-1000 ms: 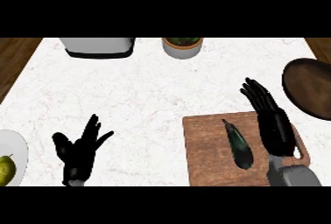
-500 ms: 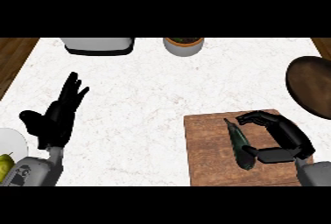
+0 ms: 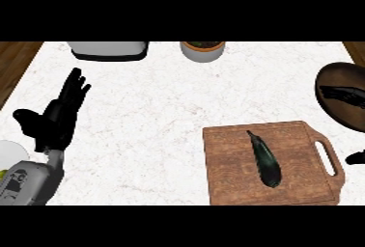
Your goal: Pick the eggplant from the cutting board and place it in the pan
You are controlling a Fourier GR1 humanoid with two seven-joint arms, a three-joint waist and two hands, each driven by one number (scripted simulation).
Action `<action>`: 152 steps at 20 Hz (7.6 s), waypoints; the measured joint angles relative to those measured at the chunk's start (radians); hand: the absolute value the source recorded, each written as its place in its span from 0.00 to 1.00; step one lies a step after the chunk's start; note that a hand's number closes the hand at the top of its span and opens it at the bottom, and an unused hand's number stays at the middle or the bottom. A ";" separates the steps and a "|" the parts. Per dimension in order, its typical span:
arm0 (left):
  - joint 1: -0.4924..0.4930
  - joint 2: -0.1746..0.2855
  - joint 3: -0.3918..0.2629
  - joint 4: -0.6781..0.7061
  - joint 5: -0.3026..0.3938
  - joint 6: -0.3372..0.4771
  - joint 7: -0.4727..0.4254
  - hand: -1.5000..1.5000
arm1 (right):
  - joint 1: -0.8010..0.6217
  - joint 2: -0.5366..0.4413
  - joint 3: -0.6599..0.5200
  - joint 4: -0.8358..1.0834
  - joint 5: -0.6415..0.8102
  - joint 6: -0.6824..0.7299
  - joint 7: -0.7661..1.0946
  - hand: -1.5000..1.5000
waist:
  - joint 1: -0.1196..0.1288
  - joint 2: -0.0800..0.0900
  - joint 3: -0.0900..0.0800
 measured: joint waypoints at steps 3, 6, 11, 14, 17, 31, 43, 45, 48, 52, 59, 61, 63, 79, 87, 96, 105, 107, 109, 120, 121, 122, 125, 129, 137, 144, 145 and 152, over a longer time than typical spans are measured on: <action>0.002 -0.008 0.002 0.021 -0.006 -0.012 -0.024 0.50 | -0.089 -0.068 0.027 0.017 0.055 0.050 0.036 0.00 | 0.005 0.001 -0.001; -0.001 -0.005 0.013 0.022 -0.004 -0.030 -0.021 0.50 | -0.195 -0.075 0.055 0.055 0.096 0.091 0.085 0.00 | 0.008 0.000 -0.001; -0.004 -0.016 0.033 0.040 -0.013 -0.048 -0.026 0.50 | -0.331 -0.040 0.081 0.084 0.165 0.117 0.128 0.00 | 0.001 -0.003 -0.001; 0.001 -0.025 0.043 0.035 -0.029 -0.046 -0.024 0.50 | -0.389 0.004 0.081 0.107 0.192 0.128 0.152 0.00 | -0.004 -0.004 -0.001; 0.007 -0.026 0.049 0.017 -0.035 -0.051 -0.006 0.50 | -0.423 0.061 0.089 0.103 0.185 0.157 0.201 0.00 | -0.007 -0.006 -0.002; 0.011 -0.061 0.098 0.005 -0.082 -0.068 0.023 0.50 | -0.295 0.172 0.089 -0.112 0.168 0.252 0.391 0.00 | -0.025 -0.010 -0.002; 0.019 -0.097 0.153 0.033 -0.117 -0.132 -0.006 0.50 | -0.241 0.253 0.072 -0.099 0.365 0.261 0.398 0.00 | -0.021 -0.008 -0.001; 0.029 -0.094 0.163 0.017 -0.120 -0.144 0.005 0.50 | -0.238 0.269 0.075 -0.091 0.391 0.277 0.389 0.00 | -0.020 -0.008 -0.001; 0.013 -0.117 0.156 0.017 -0.146 -0.125 0.020 0.50 | -0.241 0.295 0.104 -0.045 0.456 0.264 0.335 0.00 | -0.017 -0.006 -0.001; 0.011 -0.126 0.171 0.016 -0.156 -0.141 0.022 0.50 | -0.239 0.319 0.123 -0.032 0.522 0.253 0.301 0.00 | -0.018 -0.007 -0.001; 0.019 -0.147 0.192 0.024 -0.181 -0.158 0.013 0.50 | -0.207 0.332 0.146 -0.082 0.611 0.249 0.296 0.00 | -0.020 -0.008 -0.001; 0.026 -0.152 0.190 0.014 -0.186 -0.161 0.017 0.50 | -0.206 0.332 0.169 -0.090 0.653 0.238 0.296 0.00 | -0.020 -0.008 -0.001; 0.027 -0.159 0.194 0.010 -0.190 -0.162 0.019 0.50 | -0.190 0.331 0.190 -0.103 0.692 0.229 0.293 0.00 | -0.020 -0.008 -0.001; 0.012 -0.200 0.225 -0.012 -0.237 -0.184 0.057 0.50 | -0.171 0.421 0.236 -0.025 0.916 0.188 0.241 0.00 | -0.020 -0.008 -0.001; 0.029 -0.205 0.249 -0.011 -0.246 -0.210 0.038 0.50 | -0.160 0.447 0.251 0.009 0.993 0.178 0.216 0.00 | -0.020 -0.009 -0.002; 0.030 -0.214 0.256 -0.021 -0.254 -0.218 0.048 0.50 | -0.162 0.440 0.299 0.036 1.031 0.087 0.093 1.00 | -0.017 -0.015 -0.006; 0.028 -0.209 0.273 -0.018 -0.255 -0.227 0.053 0.50 | -0.183 0.524 0.174 0.113 1.020 0.010 0.267 1.00 | -0.019 -0.014 -0.004; 0.034 -0.208 0.273 -0.021 -0.256 -0.227 0.052 0.50 | -0.197 0.549 0.086 0.147 1.017 -0.047 0.419 1.00 | -0.027 -0.014 -0.004; 0.036 -0.212 0.270 -0.022 -0.257 -0.226 0.051 0.50 | -0.225 0.581 0.004 0.169 1.017 -0.119 0.572 1.00 | -0.030 -0.013 -0.004; 0.038 -0.213 0.270 -0.015 -0.255 -0.236 0.039 0.50 | -0.411 0.742 -0.092 0.050 1.262 -0.641 1.196 1.00 | -0.017 -0.012 -0.003; 0.031 -0.217 0.269 -0.007 -0.259 -0.231 0.037 0.50 | -0.428 0.752 -0.093 0.044 1.285 -0.670 1.235 1.00 | -0.018 -0.011 -0.003; 0.031 -0.217 0.270 -0.015 -0.256 -0.231 0.047 0.50 | -0.434 0.752 -0.092 0.027 1.307 -0.690 1.265 1.00 | -0.019 -0.012 -0.003; 0.036 -0.207 0.277 -0.032 -0.253 -0.239 0.057 0.50 | -0.440 0.726 -0.113 0.010 1.346 -0.752 1.304 1.00 | -0.019 -0.010 -0.002; 0.048 -0.220 0.271 -0.048 -0.258 -0.231 0.058 0.50 | -0.432 0.690 -0.180 -0.016 1.329 -0.852 1.294 1.00 | -0.019 -0.009 -0.001; 0.028 -0.218 0.278 -0.037 -0.264 -0.236 0.054 0.50 | -0.408 0.532 -0.377 0.042 1.162 -0.978 1.113 1.00 | -0.020 -0.005 -0.001; 0.014 -0.231 0.276 -0.012 -0.266 -0.240 0.038 0.50 | -0.376 0.346 -0.502 0.279 1.096 -1.060 0.893 1.00 | -0.007 0.001 0.000; 0.012 -0.232 0.275 -0.013 -0.265 -0.242 0.041 0.50 | -0.365 0.325 -0.511 0.320 1.101 -1.082 0.866 1.00 | -0.004 0.003 0.000; 0.009 -0.241 0.264 -0.007 -0.270 -0.250 0.022 0.50 | -0.367 0.185 -0.603 0.597 1.076 -1.191 0.685 1.00 | 0.019 0.014 0.003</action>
